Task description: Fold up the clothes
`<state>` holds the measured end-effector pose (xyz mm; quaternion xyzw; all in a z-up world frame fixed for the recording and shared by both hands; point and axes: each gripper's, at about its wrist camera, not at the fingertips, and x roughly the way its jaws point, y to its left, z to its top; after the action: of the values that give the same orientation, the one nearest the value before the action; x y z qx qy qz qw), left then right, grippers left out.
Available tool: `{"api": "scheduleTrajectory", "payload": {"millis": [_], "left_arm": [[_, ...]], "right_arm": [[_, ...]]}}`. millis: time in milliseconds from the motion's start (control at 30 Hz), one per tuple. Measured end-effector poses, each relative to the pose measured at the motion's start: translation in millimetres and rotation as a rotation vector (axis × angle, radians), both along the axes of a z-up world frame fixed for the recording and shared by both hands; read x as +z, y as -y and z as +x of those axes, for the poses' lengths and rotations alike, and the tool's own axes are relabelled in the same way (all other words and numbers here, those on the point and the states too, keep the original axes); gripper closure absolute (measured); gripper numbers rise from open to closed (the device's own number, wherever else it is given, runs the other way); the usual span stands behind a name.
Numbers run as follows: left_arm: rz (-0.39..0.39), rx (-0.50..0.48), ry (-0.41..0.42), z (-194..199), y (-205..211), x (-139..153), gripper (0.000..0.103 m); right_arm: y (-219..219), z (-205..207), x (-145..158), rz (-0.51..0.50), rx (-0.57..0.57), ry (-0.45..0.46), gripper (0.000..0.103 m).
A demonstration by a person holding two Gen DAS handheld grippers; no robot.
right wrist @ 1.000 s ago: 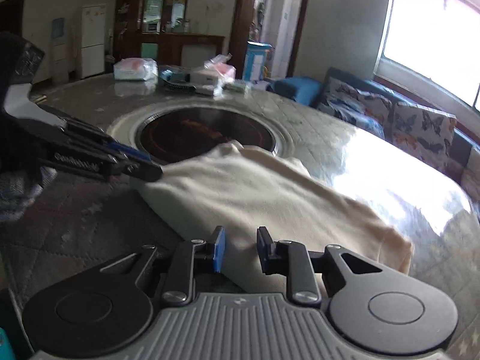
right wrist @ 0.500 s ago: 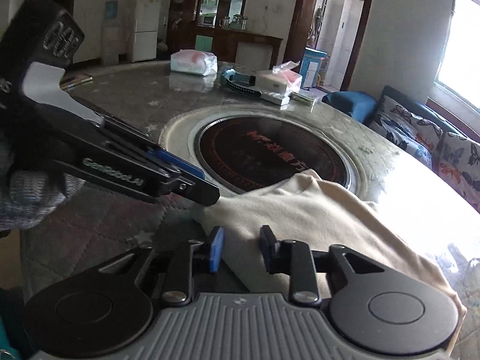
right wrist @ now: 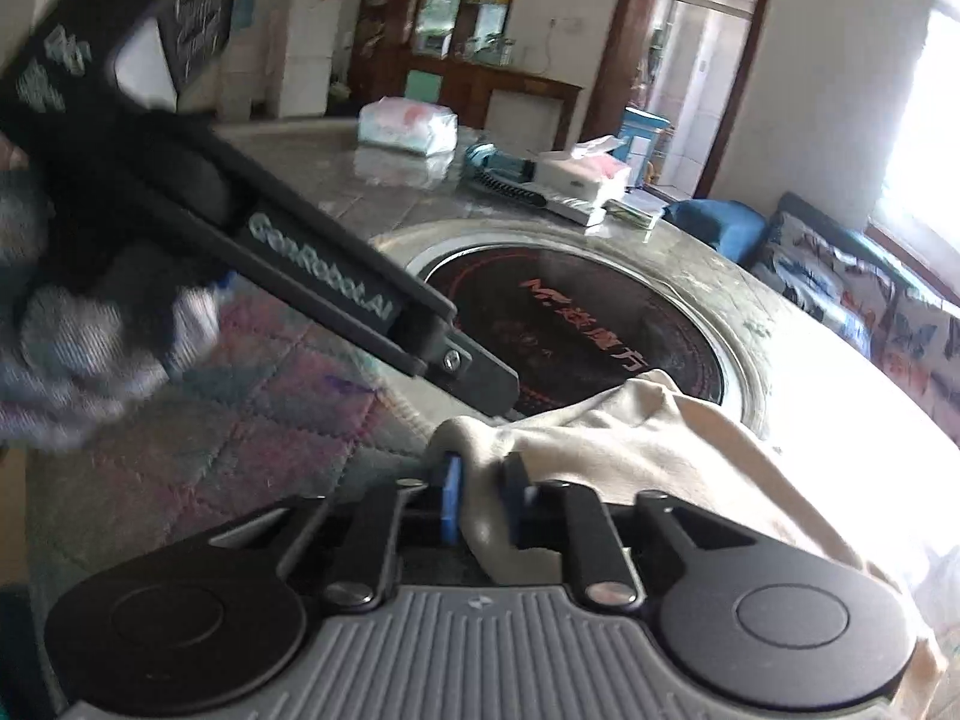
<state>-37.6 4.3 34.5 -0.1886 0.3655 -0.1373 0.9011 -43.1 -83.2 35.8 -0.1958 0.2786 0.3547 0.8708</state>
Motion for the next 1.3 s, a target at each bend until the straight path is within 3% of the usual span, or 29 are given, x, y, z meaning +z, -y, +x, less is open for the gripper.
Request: {"api": "scheduleTrajectory", "payload": {"millis": [267, 633, 700, 767, 900, 1033, 1133, 1300], "left_arm": [[-0.125, 0.044, -0.085, 16.5, 3.2, -1.1, 0.05], [-0.304, 0.132, -0.214, 18.5, -5.7, -17.3, 0.053], [-0.321, 0.131, -0.224, 20.6, -5.6, -18.4, 0.058], [-0.337, 0.129, -0.241, 24.4, -4.6, -21.4, 0.082], [-0.318, 0.128, -0.233, 25.3, -3.5, -23.7, 0.088], [-0.257, 0.114, -0.204, 22.7, 2.2, -19.4, 0.088], [-0.21, 0.102, -0.183, 20.7, 6.7, -16.3, 0.088], [-0.13, 0.083, -0.146, 17.6, 14.9, -11.7, 0.088]], "right_arm": [[23.7, -0.2, 21.2, 0.161, -0.036, -0.044, 0.098], [44.2, -21.6, 34.7, 0.232, -0.011, -0.048, 0.099], [45.4, -25.9, 36.2, 0.237, 0.002, -0.048, 0.099], [46.4, -30.6, 37.3, 0.24, 0.018, -0.053, 0.099], [44.5, -37.6, 34.4, 0.222, 0.016, -0.052, 0.098], [65.6, -34.1, 34.9, 0.268, -0.05, -0.079, 0.089], [93.1, -24.5, 35.2, 0.282, -0.163, -0.065, 0.087], [156.4, 10.6, 19.7, 0.235, -0.476, -0.049, 0.082]]}}
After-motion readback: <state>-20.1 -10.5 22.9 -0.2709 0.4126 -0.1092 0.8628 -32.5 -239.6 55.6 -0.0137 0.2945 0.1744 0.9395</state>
